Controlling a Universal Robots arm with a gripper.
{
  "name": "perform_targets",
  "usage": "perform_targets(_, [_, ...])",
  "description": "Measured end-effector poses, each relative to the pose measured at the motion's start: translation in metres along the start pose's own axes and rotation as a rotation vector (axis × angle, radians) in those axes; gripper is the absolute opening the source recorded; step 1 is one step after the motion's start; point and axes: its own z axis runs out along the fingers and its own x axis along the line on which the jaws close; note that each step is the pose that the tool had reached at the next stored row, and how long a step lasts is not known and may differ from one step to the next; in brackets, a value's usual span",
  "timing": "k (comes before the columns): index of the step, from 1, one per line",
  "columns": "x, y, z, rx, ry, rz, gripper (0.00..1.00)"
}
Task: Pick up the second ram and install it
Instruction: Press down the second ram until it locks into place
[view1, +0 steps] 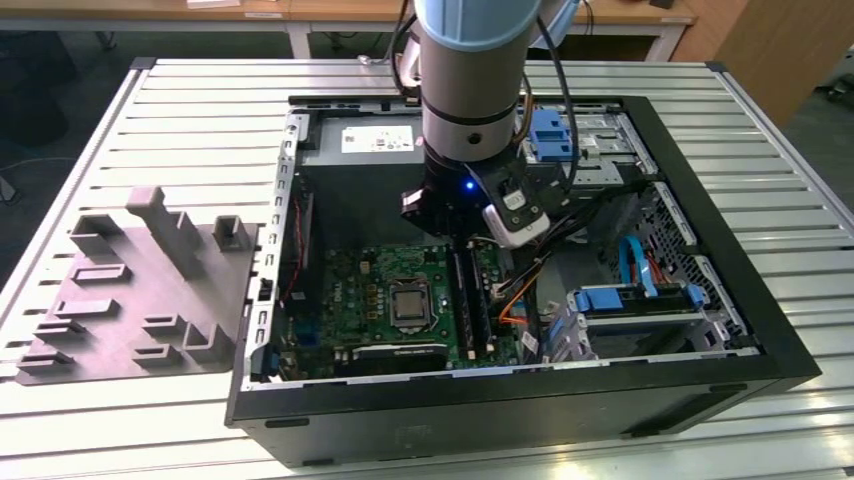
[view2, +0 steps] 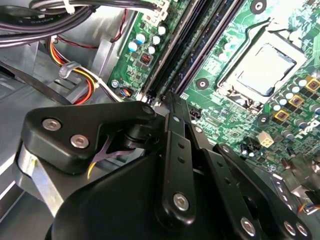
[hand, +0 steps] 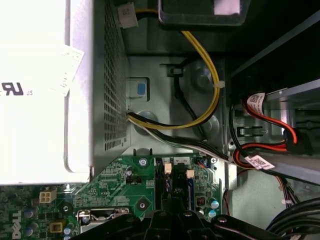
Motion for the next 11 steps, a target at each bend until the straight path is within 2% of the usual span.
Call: perform_targets(11, [0.0003, 0.0011, 0.0046, -0.0005, -0.0002, 0.000, 0.10])
